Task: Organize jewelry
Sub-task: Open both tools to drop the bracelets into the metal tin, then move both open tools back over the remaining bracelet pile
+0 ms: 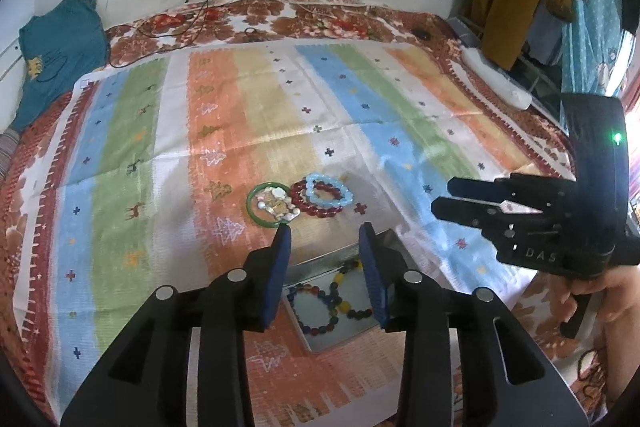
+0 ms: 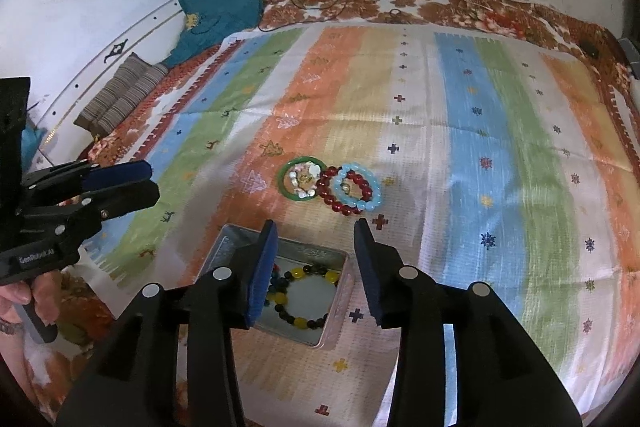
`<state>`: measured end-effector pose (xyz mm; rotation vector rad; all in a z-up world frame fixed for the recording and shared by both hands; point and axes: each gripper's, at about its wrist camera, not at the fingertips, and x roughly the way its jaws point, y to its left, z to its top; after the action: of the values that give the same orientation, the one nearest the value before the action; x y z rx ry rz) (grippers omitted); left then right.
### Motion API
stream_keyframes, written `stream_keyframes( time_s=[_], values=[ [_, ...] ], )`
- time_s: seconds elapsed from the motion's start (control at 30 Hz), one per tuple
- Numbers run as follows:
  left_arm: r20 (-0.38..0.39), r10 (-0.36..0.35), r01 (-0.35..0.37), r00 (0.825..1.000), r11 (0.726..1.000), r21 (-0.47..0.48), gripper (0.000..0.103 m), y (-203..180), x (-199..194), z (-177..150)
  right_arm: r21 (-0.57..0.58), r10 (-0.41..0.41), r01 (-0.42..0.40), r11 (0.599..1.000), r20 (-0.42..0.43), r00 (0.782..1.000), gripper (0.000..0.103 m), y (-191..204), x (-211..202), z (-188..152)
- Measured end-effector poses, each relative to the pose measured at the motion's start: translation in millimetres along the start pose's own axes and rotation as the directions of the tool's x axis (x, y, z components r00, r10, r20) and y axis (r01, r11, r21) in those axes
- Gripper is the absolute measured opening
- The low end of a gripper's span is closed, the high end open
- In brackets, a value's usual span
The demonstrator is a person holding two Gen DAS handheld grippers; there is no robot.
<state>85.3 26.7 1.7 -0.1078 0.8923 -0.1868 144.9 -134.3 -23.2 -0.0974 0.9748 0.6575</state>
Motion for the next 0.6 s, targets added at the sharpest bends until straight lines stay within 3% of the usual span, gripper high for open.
stream_keyframes(
  time_s=[0.6],
  values=[
    [-0.077, 0.064, -0.060, 0.995, 0.996, 0.062, 0.045, 1.2, 34.2, 9.8, 0.023, -0.038, 0.039, 0.999, -0.045, 0.998, 0.054, -9.6, 23.4, 17.6]
  ],
)
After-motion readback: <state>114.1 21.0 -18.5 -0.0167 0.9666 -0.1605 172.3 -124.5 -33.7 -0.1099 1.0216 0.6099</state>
